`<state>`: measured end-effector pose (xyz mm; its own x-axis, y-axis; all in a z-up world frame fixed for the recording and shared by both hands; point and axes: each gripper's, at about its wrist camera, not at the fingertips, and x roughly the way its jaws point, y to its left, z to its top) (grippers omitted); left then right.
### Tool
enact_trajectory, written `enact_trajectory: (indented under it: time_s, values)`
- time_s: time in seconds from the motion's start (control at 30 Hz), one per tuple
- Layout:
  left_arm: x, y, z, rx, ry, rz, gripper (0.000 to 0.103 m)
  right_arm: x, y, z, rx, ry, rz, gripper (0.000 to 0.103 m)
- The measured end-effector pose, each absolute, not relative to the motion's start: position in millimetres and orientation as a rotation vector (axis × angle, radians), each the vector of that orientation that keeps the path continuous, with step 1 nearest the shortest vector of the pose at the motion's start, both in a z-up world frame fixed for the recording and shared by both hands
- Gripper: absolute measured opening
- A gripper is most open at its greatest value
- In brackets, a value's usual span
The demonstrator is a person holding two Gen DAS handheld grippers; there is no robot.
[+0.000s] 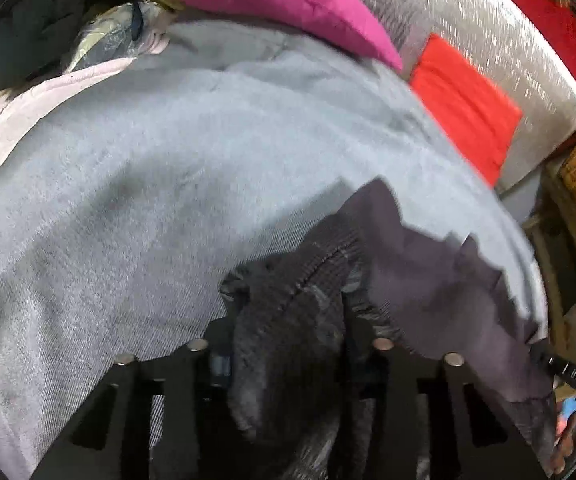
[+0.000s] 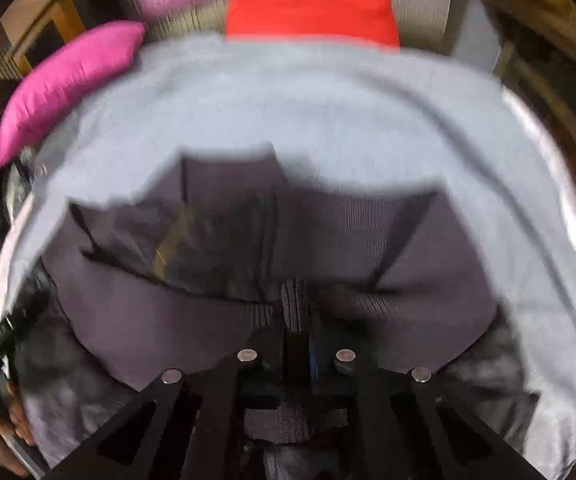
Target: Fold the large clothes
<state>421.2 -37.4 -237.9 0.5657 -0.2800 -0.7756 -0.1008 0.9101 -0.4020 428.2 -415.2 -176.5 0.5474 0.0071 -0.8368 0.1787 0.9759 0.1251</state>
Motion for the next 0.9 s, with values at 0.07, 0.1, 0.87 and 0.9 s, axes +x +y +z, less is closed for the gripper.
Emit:
enact_trajectory:
  time_s: [0.07, 0.1, 0.87, 0.9]
  values:
    - [417.5, -25.7, -232.2, -0.495, 0.921, -0.119, 0.034, 431.3, -420.8, -156.9, 0.25, 0.919, -0.09, 0.009]
    - [416.6, -24.2, -230.0, -0.505, 0.904, -0.117, 0.033, 433.5, -425.0, -152.4, 0.283, 0.894, -0.087, 0.009]
    - [386.1, -15.7, -185.6, -0.344, 0.759, -0.049, 0.079, 274.4, -586.5, -172.4, 0.757, 0.683, -0.143, 0.089]
    - [383.8, -13.8, -189.6, -0.337, 0.788, -0.042, 0.079, 267.1, -583.7, -181.4, 0.742, 0.693, -0.144, 0.088]
